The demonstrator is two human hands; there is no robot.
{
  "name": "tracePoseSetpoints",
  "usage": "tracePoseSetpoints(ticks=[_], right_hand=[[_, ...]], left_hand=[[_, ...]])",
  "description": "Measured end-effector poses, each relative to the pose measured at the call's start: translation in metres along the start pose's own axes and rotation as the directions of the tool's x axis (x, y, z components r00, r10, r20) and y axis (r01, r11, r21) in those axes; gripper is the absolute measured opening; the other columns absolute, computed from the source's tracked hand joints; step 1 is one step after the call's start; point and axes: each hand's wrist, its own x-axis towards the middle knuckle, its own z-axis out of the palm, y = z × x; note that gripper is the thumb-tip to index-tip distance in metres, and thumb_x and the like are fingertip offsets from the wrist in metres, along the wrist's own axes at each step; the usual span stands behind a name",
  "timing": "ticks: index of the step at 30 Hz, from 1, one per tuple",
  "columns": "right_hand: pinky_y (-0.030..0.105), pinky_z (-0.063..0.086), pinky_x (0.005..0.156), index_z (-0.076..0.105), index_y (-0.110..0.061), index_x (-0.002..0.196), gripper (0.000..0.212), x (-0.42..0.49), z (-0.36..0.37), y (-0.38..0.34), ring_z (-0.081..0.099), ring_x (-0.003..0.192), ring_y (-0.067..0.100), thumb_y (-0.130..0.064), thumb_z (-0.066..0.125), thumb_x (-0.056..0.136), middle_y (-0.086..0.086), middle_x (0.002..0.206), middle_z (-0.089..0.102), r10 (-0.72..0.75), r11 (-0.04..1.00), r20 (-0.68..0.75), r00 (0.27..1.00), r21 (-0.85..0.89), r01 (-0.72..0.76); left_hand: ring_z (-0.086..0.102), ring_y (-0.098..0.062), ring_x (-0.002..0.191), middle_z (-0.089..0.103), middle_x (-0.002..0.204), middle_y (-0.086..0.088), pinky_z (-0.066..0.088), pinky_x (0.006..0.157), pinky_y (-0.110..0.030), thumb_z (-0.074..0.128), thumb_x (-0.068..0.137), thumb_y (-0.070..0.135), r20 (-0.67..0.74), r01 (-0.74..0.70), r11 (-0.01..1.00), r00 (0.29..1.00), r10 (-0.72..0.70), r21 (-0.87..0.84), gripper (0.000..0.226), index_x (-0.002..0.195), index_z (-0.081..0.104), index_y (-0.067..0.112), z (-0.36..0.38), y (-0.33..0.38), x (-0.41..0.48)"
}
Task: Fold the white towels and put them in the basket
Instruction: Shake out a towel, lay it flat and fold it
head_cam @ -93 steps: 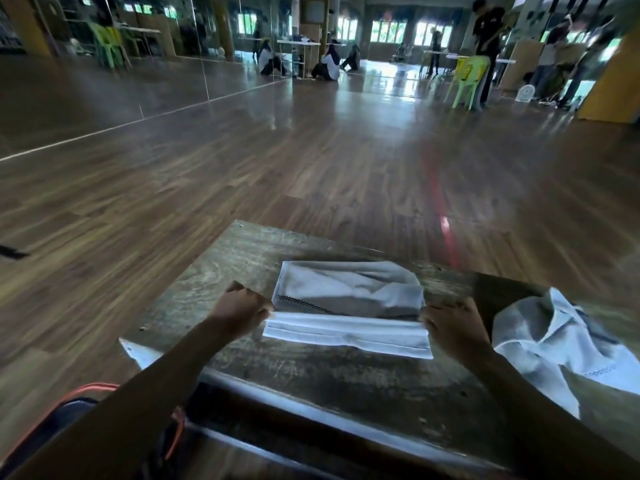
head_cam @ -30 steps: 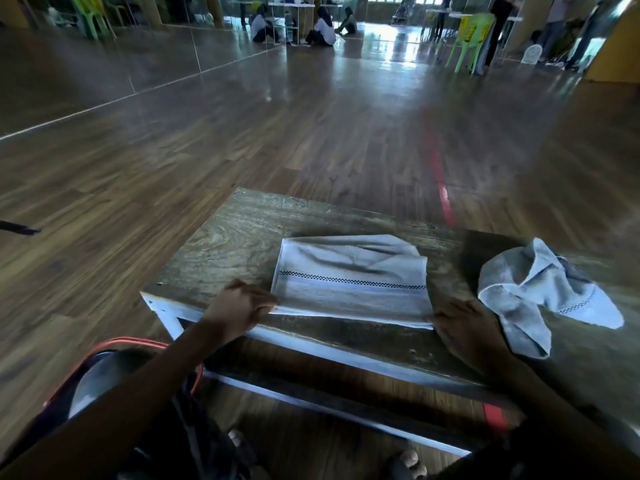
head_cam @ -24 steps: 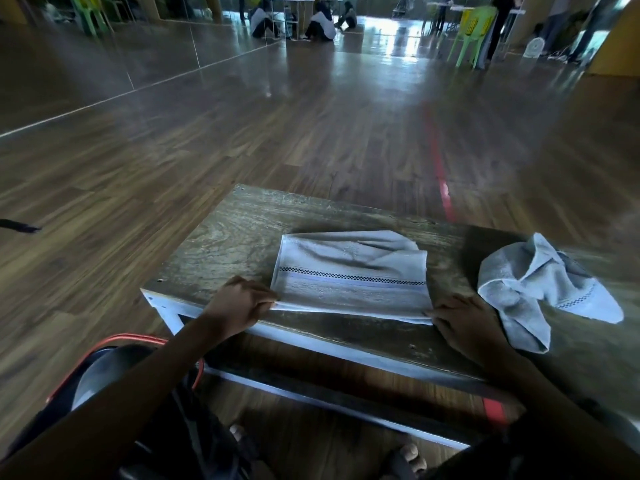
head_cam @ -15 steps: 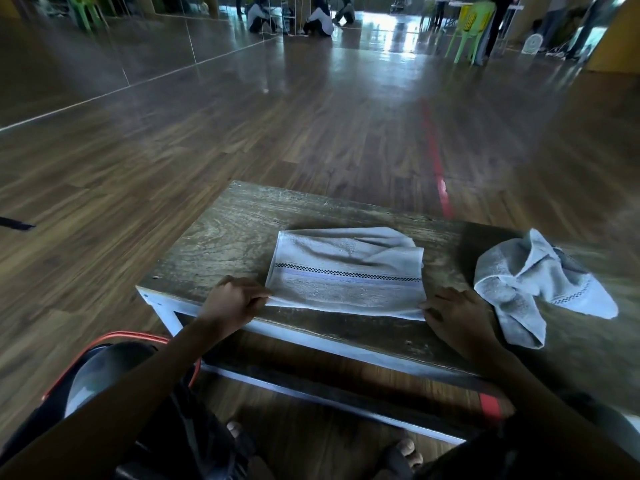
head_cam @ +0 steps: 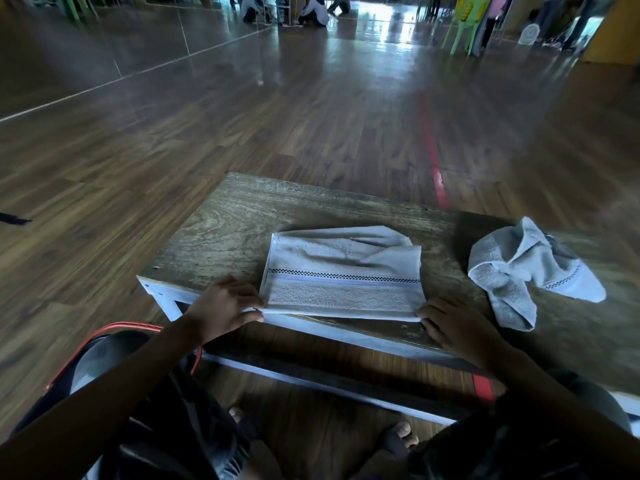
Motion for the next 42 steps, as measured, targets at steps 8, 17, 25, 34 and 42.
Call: tracePoseSetpoints(ticks=[8, 17, 25, 34, 42], right_hand=[[0.023, 0.036, 0.070, 0.062, -0.016, 0.085, 0.018, -0.001, -0.014, -0.008, 0.055, 0.075, 0.014, -0.022, 0.046, 0.080, -0.001, 0.079, 0.062, 0.063, 0.996, -0.067, 0.996, 0.063, -0.059], [0.032, 0.047, 0.063, 0.060, -0.010, 0.087, 0.025, 0.065, -0.095, 0.022, 0.060, 0.072, 0.026, -0.027, 0.042, 0.081, 0.010, 0.082, 0.061, 0.170, 0.982, -0.116, 0.979, -0.060, -0.177], [0.023, 0.033, 0.081, 0.059, -0.011, 0.090, 0.028, 0.115, -0.170, 0.066, 0.047, 0.089, 0.016, -0.028, 0.038, 0.082, 0.000, 0.086, 0.057, 0.148, 0.989, -0.204, 0.968, 0.022, -0.146], [0.022, 0.037, 0.077, 0.053, -0.025, 0.084, 0.017, 0.123, -0.205, 0.077, 0.044, 0.084, 0.001, -0.008, 0.057, 0.086, -0.017, 0.081, 0.049, 0.146, 0.988, -0.063, 0.987, 0.060, -0.142], [0.007, 0.033, 0.063, 0.056, -0.011, 0.083, 0.007, 0.113, -0.208, 0.057, 0.048, 0.078, -0.009, -0.005, 0.059, 0.081, -0.001, 0.079, 0.053, 0.202, 0.965, 0.070, 0.977, 0.154, -0.210]], left_hand=[[0.067, -0.012, 0.077, 0.072, 0.087, 0.008, 0.040, 0.081, -0.025, 0.049, 0.091, 0.033, 0.053, -0.072, 0.996, 0.996, 0.070, 0.046, 0.028, 0.092, 0.074, 0.021, -0.017, -0.001, 0.003], [0.067, -0.020, 0.082, 0.072, 0.093, -0.001, 0.048, 0.077, -0.028, 0.041, 0.096, 0.037, -0.047, -0.006, 1.000, 0.999, 0.007, 0.020, 0.038, 0.098, 0.071, 0.015, -0.094, -0.023, 0.075], [0.061, -0.014, 0.077, 0.068, 0.079, 0.000, 0.045, 0.070, -0.026, 0.046, 0.089, 0.038, -0.216, 0.012, 0.998, 0.976, -0.026, -0.066, 0.034, 0.087, 0.068, 0.012, -0.177, -0.035, 0.143], [0.060, -0.004, 0.077, 0.070, 0.078, 0.007, 0.040, 0.062, -0.009, 0.053, 0.080, 0.042, -0.092, 0.135, 0.965, 0.983, -0.159, -0.226, 0.030, 0.084, 0.072, 0.019, -0.193, -0.036, 0.158], [0.061, 0.005, 0.068, 0.070, 0.074, 0.014, 0.044, 0.064, -0.013, 0.064, 0.076, 0.039, 0.096, 0.220, 0.906, 0.975, -0.199, -0.362, 0.010, 0.074, 0.069, 0.030, -0.191, -0.032, 0.150]])
